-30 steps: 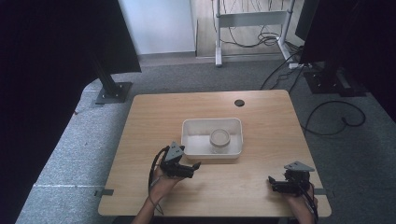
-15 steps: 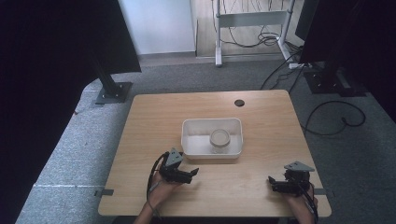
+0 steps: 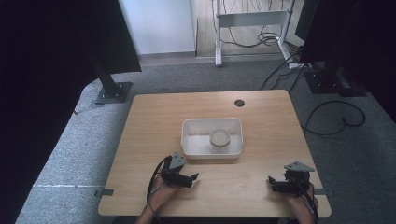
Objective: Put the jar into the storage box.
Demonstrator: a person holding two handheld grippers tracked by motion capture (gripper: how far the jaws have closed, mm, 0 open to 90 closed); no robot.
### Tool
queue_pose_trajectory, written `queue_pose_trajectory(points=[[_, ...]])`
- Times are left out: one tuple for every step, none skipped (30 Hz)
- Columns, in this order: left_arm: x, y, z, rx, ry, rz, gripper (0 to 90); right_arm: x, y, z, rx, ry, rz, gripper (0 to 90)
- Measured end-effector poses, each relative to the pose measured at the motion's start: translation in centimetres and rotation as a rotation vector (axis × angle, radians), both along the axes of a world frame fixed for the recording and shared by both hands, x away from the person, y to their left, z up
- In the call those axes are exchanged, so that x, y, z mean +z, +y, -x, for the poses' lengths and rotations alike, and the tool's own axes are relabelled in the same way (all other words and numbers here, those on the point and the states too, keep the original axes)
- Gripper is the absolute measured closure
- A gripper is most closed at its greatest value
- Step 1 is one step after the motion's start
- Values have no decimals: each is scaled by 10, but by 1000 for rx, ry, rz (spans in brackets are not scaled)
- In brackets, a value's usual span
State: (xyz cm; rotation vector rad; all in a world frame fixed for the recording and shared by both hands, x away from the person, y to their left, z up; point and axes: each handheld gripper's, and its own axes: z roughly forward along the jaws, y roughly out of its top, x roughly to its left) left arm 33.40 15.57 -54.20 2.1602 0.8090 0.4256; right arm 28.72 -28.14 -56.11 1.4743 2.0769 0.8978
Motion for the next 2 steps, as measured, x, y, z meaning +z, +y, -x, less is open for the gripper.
queue_pose_trajectory(points=[[-1,0,0,2,2,-3,56,0,0,0,0,0,0,28],[-1,0,0,2,5,-8,57,0,0,0,0,0,0,28]])
